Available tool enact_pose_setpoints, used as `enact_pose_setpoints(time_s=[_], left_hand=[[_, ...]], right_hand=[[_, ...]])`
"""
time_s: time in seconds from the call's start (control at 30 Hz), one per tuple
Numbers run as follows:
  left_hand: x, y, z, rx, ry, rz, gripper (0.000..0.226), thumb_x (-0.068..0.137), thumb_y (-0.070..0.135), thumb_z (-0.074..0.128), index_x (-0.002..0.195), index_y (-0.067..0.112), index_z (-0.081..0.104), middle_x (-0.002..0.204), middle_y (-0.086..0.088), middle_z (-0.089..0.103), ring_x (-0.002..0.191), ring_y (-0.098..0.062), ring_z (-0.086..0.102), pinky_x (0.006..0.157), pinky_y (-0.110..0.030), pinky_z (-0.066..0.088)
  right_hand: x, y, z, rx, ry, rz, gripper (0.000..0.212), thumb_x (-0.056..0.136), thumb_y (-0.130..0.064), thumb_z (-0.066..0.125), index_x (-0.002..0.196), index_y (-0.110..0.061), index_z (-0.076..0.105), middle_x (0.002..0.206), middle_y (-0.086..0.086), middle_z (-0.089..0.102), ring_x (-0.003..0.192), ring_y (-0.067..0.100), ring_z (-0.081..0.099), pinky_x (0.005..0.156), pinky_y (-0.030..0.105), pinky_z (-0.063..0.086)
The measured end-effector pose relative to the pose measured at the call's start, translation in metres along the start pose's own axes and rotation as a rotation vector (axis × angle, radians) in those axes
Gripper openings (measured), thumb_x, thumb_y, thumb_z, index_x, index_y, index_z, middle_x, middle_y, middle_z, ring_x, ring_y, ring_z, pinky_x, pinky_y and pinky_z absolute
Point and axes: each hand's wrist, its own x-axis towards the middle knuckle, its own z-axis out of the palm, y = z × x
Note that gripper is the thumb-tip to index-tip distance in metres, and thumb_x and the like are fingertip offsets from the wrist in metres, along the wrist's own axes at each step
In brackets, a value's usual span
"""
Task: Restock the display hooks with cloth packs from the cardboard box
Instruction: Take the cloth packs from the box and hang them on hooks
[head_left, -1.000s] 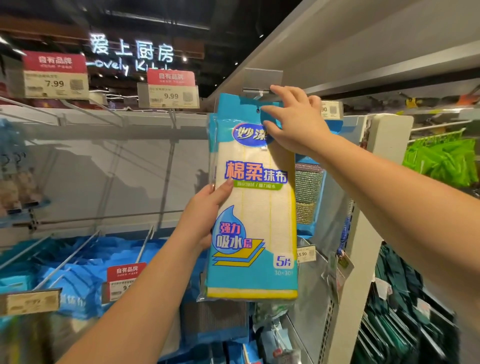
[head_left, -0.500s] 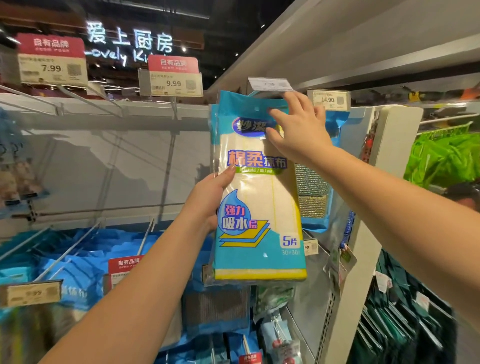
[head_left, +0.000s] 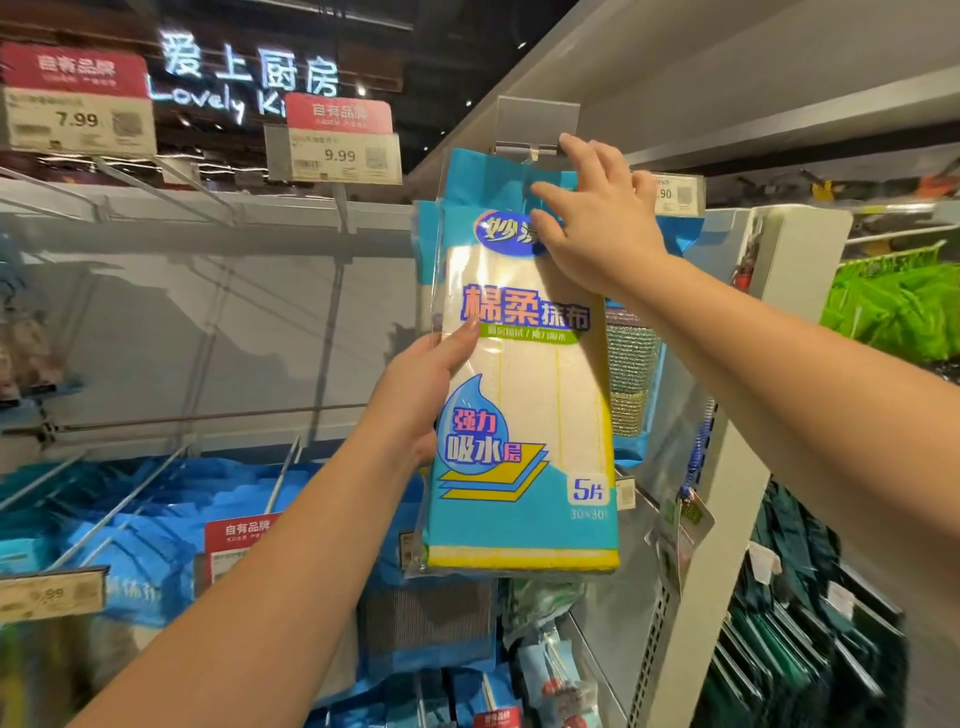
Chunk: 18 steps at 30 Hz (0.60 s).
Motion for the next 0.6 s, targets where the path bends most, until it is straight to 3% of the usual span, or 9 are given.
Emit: enact_pose_setpoints(time_s=[0.17,0.4,0.57,0.6], left_hand=[[0.002,-0.001,-0.002,-0.022,-0.005,-0.014,0.03,0.094,0.033,0.068,0.113,0.011,0.063,0.103,-0.011,0.077,0.087,-0.03,0.076,0.07,-0.046,0.063],[0.01,-0.005,-0.002,-0.06,-0.003,-0.055,0.042,0.092,0.035,0.069,0.126,0.011,0.063,0.11,-0.014,0.075,0.098,-0.035,0.074,0.088,-0.058,0.057],[0.033,-0.002,-0.002,-0.11,0.044,-0.138,0.025,0.099,0.033,0.06,0.108,0.012,0.07,0.1,-0.014,0.077,0.078,-0.03,0.076,0.063,-0.048,0.062],[0.039,-0.002,-0.005,-0.107,0.053,-0.141,0.025,0.1,0.033,0.059,0.107,0.012,0.07,0.098,-0.014,0.077,0.078,-0.031,0.076,0.064,-0.048,0.062]], right_hand=[[0.002,-0.004,0.002,-0.018,0.018,0.003,0.042,0.101,-0.047,0.034,0.135,-0.033,0.055,0.163,0.002,0.015,0.148,0.026,0.012,0.11,0.05,0.018],[0.005,-0.006,0.006,-0.035,0.024,0.011,0.042,0.099,-0.048,0.038,0.135,-0.032,0.053,0.163,0.002,0.014,0.149,0.027,0.012,0.111,0.052,0.019],[-0.022,-0.014,0.012,0.08,0.048,0.084,0.045,0.094,-0.042,0.048,0.135,-0.024,0.053,0.163,0.006,0.017,0.148,0.028,0.014,0.113,0.05,0.02],[-0.036,-0.017,0.016,0.155,0.049,0.125,0.047,0.094,-0.041,0.05,0.136,-0.021,0.052,0.161,0.008,0.02,0.146,0.03,0.018,0.112,0.049,0.022]])
